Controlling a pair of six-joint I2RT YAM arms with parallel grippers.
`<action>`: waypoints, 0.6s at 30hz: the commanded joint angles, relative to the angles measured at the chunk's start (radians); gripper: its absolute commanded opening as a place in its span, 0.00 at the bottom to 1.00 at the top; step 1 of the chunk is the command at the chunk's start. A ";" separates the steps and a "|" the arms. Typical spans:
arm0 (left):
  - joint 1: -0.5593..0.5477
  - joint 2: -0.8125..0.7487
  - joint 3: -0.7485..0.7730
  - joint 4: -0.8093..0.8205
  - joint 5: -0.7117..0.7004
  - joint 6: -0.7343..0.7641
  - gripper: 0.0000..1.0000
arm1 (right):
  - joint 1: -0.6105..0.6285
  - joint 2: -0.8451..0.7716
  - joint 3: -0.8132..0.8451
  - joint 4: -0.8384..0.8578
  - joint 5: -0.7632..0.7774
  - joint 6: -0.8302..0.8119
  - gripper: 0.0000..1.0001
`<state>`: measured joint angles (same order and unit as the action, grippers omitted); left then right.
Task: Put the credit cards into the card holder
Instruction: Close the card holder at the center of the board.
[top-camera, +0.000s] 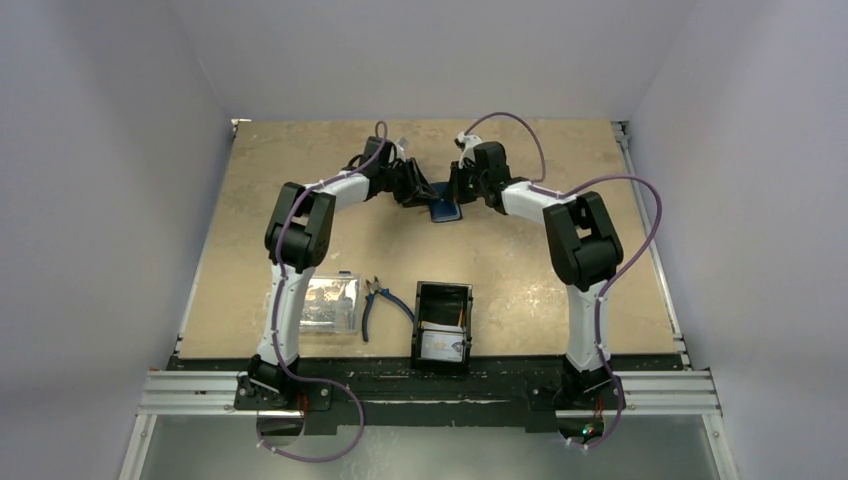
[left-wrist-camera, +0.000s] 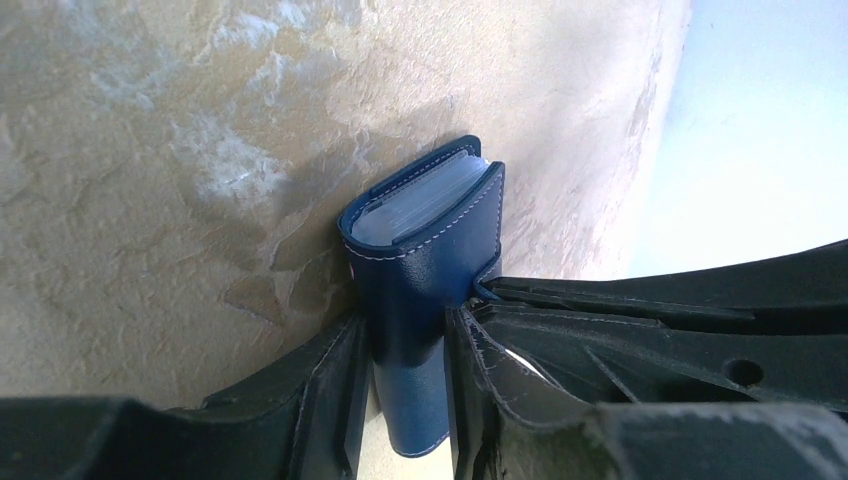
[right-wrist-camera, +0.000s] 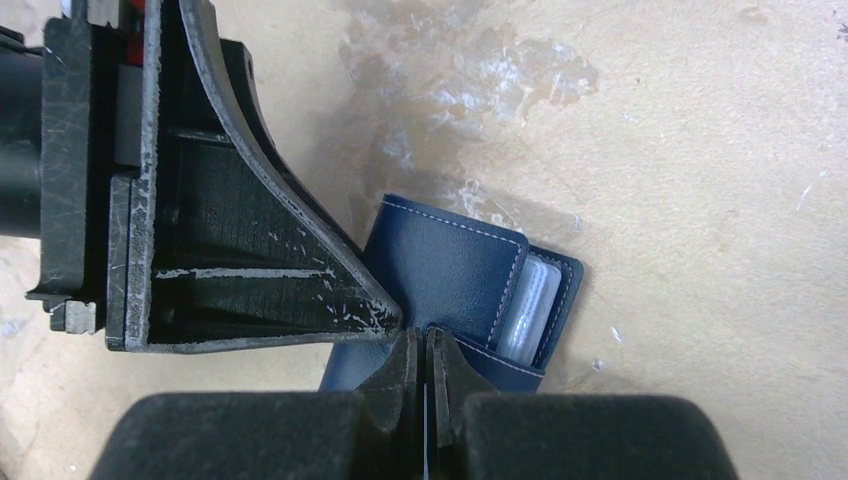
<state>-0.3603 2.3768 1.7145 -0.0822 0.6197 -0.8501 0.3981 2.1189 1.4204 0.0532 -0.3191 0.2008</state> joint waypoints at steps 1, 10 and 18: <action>-0.061 -0.002 -0.025 0.067 0.065 -0.029 0.34 | 0.136 0.151 -0.098 -0.012 -0.268 0.165 0.05; -0.062 0.003 -0.026 0.102 0.071 -0.032 0.34 | 0.136 0.145 -0.161 -0.012 -0.269 0.118 0.06; -0.061 0.004 -0.025 0.098 0.071 -0.028 0.29 | 0.144 0.160 -0.138 -0.161 -0.124 -0.017 0.07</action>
<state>-0.3386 2.3730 1.7031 -0.0666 0.6239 -0.8574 0.3985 2.1353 1.3449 0.2470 -0.3603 0.2356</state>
